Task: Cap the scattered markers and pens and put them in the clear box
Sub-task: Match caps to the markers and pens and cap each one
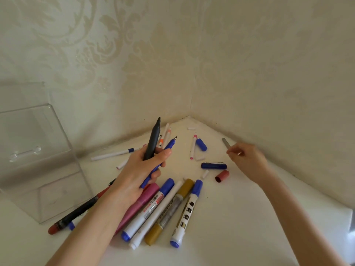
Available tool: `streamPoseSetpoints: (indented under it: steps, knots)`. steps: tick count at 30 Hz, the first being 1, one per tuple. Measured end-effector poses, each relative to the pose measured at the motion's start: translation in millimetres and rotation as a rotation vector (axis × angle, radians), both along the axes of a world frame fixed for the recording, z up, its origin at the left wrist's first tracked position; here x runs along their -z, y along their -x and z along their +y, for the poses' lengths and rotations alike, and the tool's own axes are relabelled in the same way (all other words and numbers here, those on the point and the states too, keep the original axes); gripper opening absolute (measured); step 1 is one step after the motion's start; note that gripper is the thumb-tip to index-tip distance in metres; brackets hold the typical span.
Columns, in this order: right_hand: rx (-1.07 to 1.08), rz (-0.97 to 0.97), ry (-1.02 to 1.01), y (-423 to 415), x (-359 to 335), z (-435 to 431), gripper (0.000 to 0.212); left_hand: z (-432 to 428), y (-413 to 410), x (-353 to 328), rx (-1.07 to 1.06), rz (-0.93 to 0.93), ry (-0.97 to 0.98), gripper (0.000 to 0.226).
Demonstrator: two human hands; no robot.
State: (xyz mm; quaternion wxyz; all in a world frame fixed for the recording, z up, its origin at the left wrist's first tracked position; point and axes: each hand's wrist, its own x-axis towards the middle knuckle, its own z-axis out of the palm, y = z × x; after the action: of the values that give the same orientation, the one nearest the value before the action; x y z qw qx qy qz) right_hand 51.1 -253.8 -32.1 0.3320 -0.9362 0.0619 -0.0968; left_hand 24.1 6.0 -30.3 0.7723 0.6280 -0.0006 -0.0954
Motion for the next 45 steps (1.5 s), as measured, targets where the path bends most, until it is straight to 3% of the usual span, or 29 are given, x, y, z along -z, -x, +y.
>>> streamPoseSetpoints:
  steps: [2, 8, 11, 15, 20, 24, 27, 29, 31, 34, 39, 45]
  knots:
    - [-0.091, 0.075, 0.071, -3.7, 4.3, 1.3, 0.010, 1.8, 0.0, 0.1, -0.019, -0.002, -0.021, 0.032]
    - [-0.129, 0.167, 0.177, -21.6, 4.8, 32.6, 0.044, 1.0, 1.7, 0.2, -0.040, -0.004, -0.065, 0.028]
    - [-0.229, 0.301, 0.247, -23.1, -0.5, 32.4, 0.039, 4.2, 1.8, -1.0, -0.021, 0.021, -0.053, 0.021]
    - [-0.278, 0.308, 0.158, -16.2, 0.0, 28.6, 0.020, 6.2, 2.7, -2.2, 0.007, -0.010, -0.100, 0.021]
    - [-0.263, 0.203, 0.137, -16.1, 5.9, 29.3, 0.018, 5.8, 5.6, -4.2, -0.035, -0.066, -0.207, 0.021]
    - [-0.258, 0.260, 0.157, -12.3, 6.6, 23.0, 0.031, 7.3, 6.6, -6.7, -0.050, -0.077, -0.232, 0.027]
    - [-0.313, 0.284, 0.197, -12.2, 9.2, 22.5, 0.021, 7.7, 8.2, -7.2, -0.044, -0.075, -0.240, 0.035]
    - [-0.311, 0.200, 0.091, -9.8, 5.1, 25.5, 0.011, 7.6, 9.1, -7.5, -0.034, -0.085, -0.246, 0.024]
    - [-0.346, 0.036, -0.165, -4.9, -2.3, 29.2, 0.005, 7.4, 9.2, -7.9, -0.022, -0.109, -0.271, 0.016]
    - [-0.426, -0.081, -0.461, 2.9, -11.8, 36.0, 0.006, 6.5, 10.2, -8.8, -0.005, -0.118, -0.303, 0.028]
    - [-0.455, -0.126, -0.443, 3.1, -9.7, 40.4, 0.008, 5.1, 11.4, -9.7, 0.017, -0.105, -0.306, 0.033]
    - [-0.514, -0.147, -0.484, 6.1, -11.5, 44.2, 0.013, 4.3, 11.0, -9.8, 0.041, -0.110, -0.331, 0.020]
